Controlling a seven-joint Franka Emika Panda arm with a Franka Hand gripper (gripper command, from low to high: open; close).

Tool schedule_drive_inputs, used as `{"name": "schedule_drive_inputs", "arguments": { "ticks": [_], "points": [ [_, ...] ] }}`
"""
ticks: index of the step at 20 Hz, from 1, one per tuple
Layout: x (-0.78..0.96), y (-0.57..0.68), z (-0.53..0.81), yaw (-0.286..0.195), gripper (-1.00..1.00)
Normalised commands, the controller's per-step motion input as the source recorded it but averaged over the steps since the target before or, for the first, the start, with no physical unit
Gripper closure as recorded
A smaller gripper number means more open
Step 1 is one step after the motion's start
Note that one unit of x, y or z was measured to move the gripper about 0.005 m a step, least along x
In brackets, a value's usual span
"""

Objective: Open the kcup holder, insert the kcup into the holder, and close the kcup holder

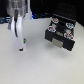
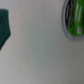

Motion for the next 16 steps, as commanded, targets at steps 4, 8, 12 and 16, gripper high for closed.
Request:
{"name": "schedule_drive_inputs", "arguments": {
  "ticks": [4,8,12,16],
  "points": [
    [-0.10,-0.01,-0.09,-0.074,-1.00],
    [0.00,0.39,0.16,0.000,-1.00],
    [-0.12,0.41,0.12,0.000,-1.00],
    [-0.24,0.30,0.00,0.000,-1.00]
  ]
}}
